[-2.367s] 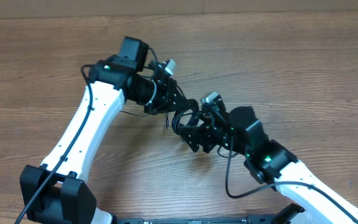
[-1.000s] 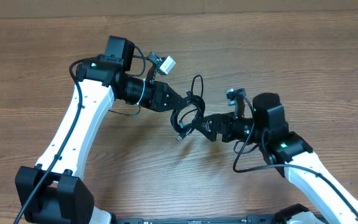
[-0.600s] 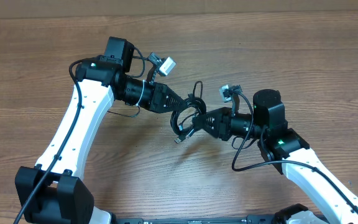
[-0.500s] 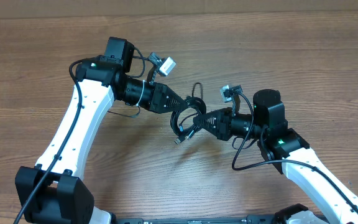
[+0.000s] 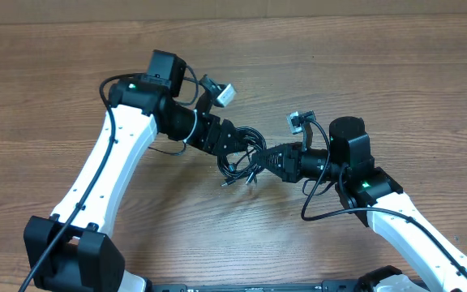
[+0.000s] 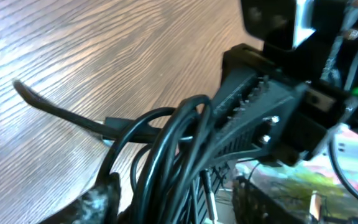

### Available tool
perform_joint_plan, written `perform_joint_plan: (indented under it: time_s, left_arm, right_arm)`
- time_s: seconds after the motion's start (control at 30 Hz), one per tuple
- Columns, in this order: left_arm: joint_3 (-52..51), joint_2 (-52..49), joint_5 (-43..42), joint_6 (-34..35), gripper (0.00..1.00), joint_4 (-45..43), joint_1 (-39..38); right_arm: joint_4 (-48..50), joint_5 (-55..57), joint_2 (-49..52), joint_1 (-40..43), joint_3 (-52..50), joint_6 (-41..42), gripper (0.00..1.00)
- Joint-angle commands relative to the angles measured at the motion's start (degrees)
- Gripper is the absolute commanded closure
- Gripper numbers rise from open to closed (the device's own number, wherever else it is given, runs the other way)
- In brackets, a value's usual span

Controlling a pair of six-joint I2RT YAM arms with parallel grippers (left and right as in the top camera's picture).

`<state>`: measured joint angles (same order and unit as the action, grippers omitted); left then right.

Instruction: Untangle cables

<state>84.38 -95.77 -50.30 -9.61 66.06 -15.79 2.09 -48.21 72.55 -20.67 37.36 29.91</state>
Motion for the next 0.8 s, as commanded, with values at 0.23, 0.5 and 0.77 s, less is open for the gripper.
perform_joint_plan:
  time_s: [0.23,0.5,0.77]
  left_arm:
    - [0.7,1.0,9.3,2.4,0.96,0.8,-3.8]
    - [0.7,1.0,16.5,7.3,0.96,1.0,-3.0]
    - [0.7,1.0,23.7,11.2,0.96,0.1,-2.7]
  right_arm:
    - [0.8,-0.7,-0.4,-0.1,0.5,0.3,0.96]
    - [-3.9,9.2,-0.4,-0.1,0.5,-0.2,0.44]
    - [-1.0,8.1,-2.5,-0.1,0.6,-3.5,0.05]
